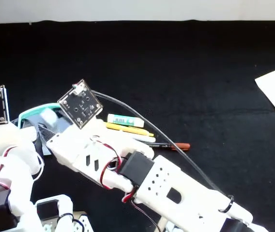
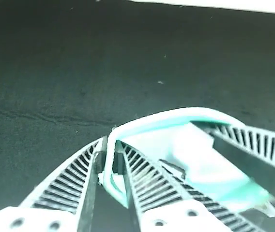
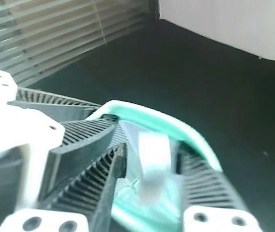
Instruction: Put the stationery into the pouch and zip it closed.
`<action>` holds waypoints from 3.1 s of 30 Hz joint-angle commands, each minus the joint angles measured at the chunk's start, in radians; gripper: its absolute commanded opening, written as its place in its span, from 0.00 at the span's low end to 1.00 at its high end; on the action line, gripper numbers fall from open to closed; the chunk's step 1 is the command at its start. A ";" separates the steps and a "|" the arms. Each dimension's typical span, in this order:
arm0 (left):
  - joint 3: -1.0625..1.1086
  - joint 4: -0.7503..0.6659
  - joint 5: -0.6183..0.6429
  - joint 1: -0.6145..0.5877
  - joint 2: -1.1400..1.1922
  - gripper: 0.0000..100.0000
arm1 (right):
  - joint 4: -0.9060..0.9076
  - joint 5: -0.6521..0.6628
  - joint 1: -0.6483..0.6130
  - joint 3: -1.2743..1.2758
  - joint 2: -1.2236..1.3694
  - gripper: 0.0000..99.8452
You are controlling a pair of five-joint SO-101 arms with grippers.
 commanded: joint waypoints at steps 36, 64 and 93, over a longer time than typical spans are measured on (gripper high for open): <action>0.004 0.026 -0.011 0.021 0.010 0.01 | 0.687 0.879 0.616 -0.073 0.019 0.22; 0.005 0.035 -0.009 0.015 0.021 0.01 | 0.375 1.175 0.492 -0.510 1.017 0.28; 0.044 0.012 -0.009 0.021 0.012 0.01 | 1.182 0.302 0.475 -2.264 1.162 0.01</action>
